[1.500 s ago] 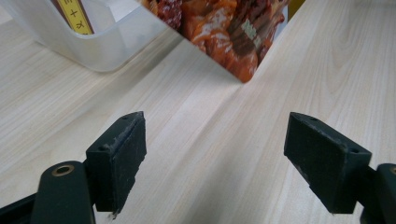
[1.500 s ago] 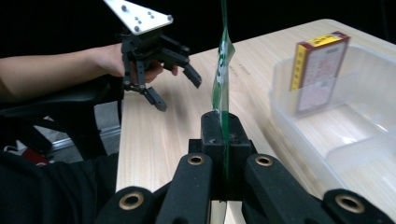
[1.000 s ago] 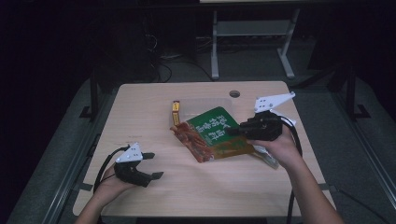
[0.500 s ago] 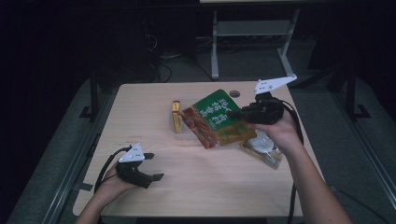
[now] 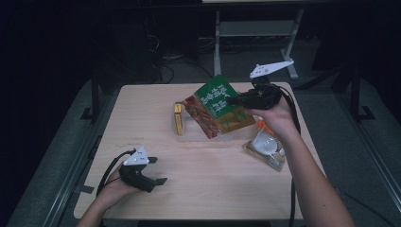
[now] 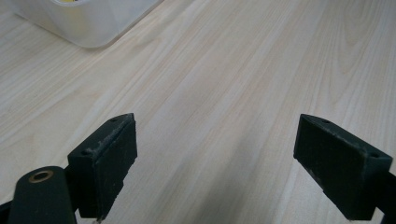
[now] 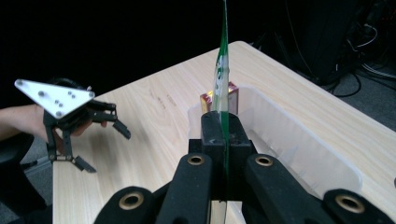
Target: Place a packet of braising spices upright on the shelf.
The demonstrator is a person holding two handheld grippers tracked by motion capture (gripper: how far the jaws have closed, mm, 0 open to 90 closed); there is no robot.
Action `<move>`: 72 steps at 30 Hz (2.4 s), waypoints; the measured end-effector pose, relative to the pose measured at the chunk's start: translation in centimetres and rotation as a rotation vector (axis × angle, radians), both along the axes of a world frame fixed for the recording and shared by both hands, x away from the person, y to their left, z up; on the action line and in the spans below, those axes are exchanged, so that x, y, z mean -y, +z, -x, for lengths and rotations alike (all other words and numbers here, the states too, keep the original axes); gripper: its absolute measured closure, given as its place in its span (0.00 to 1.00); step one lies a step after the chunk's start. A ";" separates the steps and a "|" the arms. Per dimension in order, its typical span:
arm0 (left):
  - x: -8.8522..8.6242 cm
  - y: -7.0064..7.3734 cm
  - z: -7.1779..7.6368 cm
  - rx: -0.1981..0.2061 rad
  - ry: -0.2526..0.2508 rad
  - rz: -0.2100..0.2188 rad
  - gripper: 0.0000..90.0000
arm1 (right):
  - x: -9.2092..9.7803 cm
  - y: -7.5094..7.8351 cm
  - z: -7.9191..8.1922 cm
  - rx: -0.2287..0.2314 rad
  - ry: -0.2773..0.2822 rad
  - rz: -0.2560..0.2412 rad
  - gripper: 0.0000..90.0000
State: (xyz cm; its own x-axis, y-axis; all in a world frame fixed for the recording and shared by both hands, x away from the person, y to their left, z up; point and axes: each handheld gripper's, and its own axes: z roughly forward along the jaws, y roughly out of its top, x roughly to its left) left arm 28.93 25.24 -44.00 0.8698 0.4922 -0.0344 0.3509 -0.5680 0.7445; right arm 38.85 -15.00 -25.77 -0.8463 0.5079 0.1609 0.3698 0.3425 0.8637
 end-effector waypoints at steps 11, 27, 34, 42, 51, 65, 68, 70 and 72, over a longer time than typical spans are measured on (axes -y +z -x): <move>0.1 -0.1 0.0 -0.011 -0.007 -0.009 0.15 | -1.1 0.5 -1.8 -0.020 -0.046 0.017 1.00; 0.0 -0.2 0.0 -0.018 -0.012 -0.016 0.15 | -2.9 -0.3 -3.9 -0.085 -0.144 0.078 1.00; 0.0 -0.2 0.0 -0.018 -0.017 -0.019 0.15 | -3.7 -0.5 -4.7 -0.083 -0.187 0.120 1.00; 0.0 -0.2 0.0 -0.022 -0.021 -0.021 0.15 | -4.7 -1.1 -5.7 -0.111 -0.212 0.143 1.00; 0.0 -0.3 0.0 -0.028 -0.028 -0.024 0.15 | -5.7 -1.8 -7.0 -0.131 -0.222 0.162 1.00; 0.1 -0.3 0.0 -0.036 -0.045 -0.037 0.15 | -7.6 -1.7 -8.2 -0.156 -0.210 0.191 1.00; 0.1 -0.3 0.0 -0.036 -0.052 -0.041 0.15 | -8.4 -1.5 -8.7 -0.156 -0.205 0.216 0.99; 0.2 -0.3 0.0 -0.035 -0.059 -0.044 0.15 | -8.8 -1.5 -9.0 -0.163 -0.203 0.219 0.99; 0.2 -0.4 0.0 -0.035 -0.059 -0.042 0.15 | -9.3 -1.6 -9.3 -0.157 -0.199 0.217 0.99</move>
